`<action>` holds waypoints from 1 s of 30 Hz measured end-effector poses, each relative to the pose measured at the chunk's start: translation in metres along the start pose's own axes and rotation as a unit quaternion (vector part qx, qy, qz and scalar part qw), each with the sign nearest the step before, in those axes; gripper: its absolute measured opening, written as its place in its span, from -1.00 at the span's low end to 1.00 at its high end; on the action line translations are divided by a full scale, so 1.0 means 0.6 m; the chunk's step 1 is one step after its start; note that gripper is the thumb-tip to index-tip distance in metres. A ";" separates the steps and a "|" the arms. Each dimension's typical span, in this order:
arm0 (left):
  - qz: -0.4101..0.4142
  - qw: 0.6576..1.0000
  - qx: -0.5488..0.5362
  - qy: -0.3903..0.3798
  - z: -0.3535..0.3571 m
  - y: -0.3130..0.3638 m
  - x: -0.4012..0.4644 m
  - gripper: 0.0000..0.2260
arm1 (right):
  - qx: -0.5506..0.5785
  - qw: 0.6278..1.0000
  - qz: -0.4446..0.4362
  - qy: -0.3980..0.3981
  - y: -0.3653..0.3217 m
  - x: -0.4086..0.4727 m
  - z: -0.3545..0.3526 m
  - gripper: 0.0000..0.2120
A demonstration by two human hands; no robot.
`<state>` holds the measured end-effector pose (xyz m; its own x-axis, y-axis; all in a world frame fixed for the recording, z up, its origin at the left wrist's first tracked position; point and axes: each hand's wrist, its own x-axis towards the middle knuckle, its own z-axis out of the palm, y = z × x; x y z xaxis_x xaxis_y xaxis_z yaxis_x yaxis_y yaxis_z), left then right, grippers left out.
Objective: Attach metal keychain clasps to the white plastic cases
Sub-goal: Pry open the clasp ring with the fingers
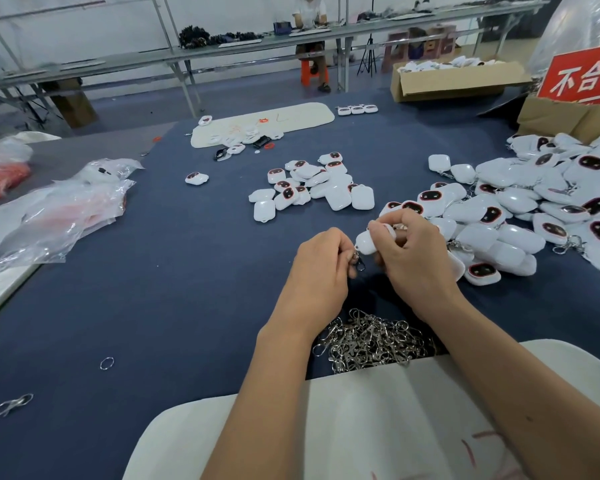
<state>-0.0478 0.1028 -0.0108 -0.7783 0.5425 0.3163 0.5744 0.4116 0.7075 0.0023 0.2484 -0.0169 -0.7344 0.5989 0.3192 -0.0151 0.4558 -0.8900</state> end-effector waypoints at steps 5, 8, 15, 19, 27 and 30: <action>-0.001 1.000 -0.002 -0.002 0.002 0.002 -0.001 -0.79 | 0.000 1.000 -0.010 0.004 0.000 0.001 0.001 -0.88; -0.003 1.000 0.003 0.000 0.002 0.003 -0.002 -0.80 | 0.000 1.000 -0.014 0.003 0.001 0.002 -0.002 -0.87; -0.018 0.999 0.031 0.010 0.004 0.012 -0.002 -0.84 | -0.008 0.999 -0.042 0.012 -0.003 0.000 -0.002 -0.85; -0.027 0.998 0.048 0.016 0.004 0.019 -0.002 -0.85 | -0.028 0.997 -0.064 0.019 -0.001 0.000 -0.001 -0.86; -0.035 0.997 0.055 0.037 0.007 0.030 -0.005 -0.87 | -0.010 0.998 -0.055 0.011 -0.002 0.001 -0.004 -0.85; -0.029 0.996 0.058 0.054 0.010 0.034 -0.007 -0.85 | 0.032 0.999 -0.013 -0.002 0.000 0.002 -0.004 -0.85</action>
<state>-0.0313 0.1134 -0.0014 -0.8302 0.4356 0.3478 0.5482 0.5247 0.6514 0.0027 0.2506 -0.0156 -0.7354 0.5849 0.3421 -0.0781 0.4284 -0.9002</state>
